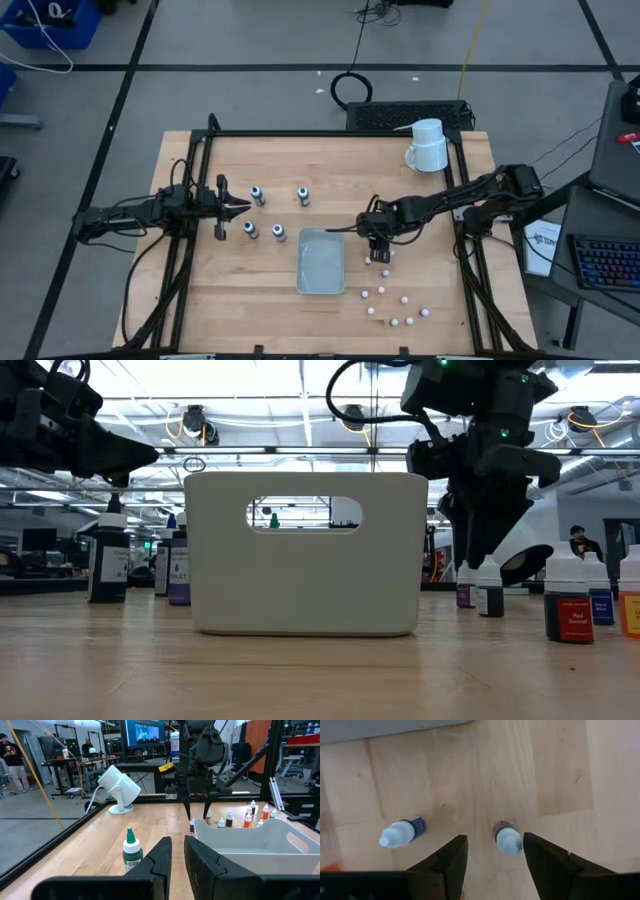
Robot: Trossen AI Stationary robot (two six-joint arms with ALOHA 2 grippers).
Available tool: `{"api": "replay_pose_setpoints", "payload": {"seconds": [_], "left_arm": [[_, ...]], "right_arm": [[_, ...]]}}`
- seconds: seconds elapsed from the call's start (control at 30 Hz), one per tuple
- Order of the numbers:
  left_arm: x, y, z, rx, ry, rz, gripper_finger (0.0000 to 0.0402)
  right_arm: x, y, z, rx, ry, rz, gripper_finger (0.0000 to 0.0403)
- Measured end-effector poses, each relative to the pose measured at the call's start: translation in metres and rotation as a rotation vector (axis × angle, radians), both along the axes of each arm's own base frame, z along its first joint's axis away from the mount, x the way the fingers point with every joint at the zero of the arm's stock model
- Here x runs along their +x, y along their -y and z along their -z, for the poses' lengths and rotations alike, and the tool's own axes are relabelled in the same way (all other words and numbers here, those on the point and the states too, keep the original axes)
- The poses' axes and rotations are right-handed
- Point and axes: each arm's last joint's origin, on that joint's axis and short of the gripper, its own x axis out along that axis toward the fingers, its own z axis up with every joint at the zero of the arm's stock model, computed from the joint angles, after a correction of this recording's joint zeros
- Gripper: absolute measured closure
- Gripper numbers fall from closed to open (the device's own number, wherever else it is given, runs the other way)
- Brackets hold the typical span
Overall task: Pick & Place food coloring
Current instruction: Put the small violet food coloring bottle into the white bin
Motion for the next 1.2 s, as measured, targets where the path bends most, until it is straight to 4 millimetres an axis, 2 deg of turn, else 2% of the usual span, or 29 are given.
{"api": "replay_pose_setpoints", "payload": {"seconds": [0.3, 1.2], "left_arm": [[0.0000, 0.0000, -0.0001, 0.000, 0.001, 0.000, 0.0344], [0.0000, 0.0000, -0.0001, 0.000, 0.001, 0.000, 0.0344]], "right_arm": [[-0.0022, 0.0001, 0.0081, 0.018, 0.017, -0.008, 0.0222], [-0.0033, 0.0070, 0.0086, -0.018, 0.000, 0.000, 0.0232]]}}
